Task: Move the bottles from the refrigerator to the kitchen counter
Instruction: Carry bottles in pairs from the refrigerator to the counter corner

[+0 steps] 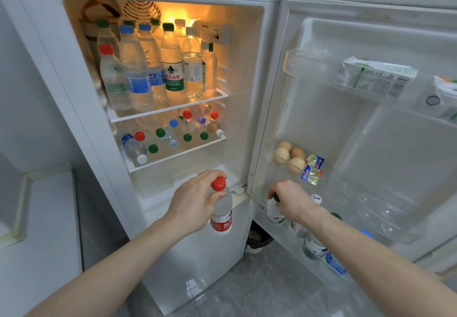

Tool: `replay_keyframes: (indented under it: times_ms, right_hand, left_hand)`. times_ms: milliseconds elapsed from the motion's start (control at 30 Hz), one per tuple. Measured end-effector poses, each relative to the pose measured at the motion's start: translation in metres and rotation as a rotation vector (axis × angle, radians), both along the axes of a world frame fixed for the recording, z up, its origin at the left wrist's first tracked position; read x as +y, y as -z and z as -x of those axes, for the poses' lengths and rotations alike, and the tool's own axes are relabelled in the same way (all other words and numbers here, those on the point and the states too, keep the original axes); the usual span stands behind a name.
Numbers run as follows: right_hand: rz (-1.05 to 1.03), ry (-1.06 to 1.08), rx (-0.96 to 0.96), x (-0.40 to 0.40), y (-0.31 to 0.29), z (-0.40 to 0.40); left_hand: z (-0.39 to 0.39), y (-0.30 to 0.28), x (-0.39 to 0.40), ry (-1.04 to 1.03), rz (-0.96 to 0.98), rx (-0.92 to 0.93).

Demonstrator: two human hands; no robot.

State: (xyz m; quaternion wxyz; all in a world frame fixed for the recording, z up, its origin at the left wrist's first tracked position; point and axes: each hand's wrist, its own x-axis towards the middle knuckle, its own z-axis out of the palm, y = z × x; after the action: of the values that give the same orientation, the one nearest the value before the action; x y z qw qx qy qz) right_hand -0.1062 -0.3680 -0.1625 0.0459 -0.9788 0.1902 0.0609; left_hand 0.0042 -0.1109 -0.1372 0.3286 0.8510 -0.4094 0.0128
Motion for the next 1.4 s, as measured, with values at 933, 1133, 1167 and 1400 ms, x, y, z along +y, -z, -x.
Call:
replay_keyframes:
  times_ms: [933,1133,1167,1400]
  right_hand:
    - [-0.533,-0.523,-0.285,0.131,-0.064,-0.019]
    - [-0.579,-0.788,-0.207,0.156,-0.056,-0.007]
    - [-0.584,-0.833,-0.202,0.160,-0.054,-0.003]
    - [-0.625,-1.149,-0.079,0.206,-0.035,0.051]
  left_hand:
    - [0.106,0.016,0.132,-0.675,0.087,0.146]
    - [0.186,0.016,0.144,-0.954,0.146,0.151]
    - [0.200,0.016,0.144,-0.994,0.160,0.149]
    - [0.331,0.017,0.142,-1.323,0.274,0.166]
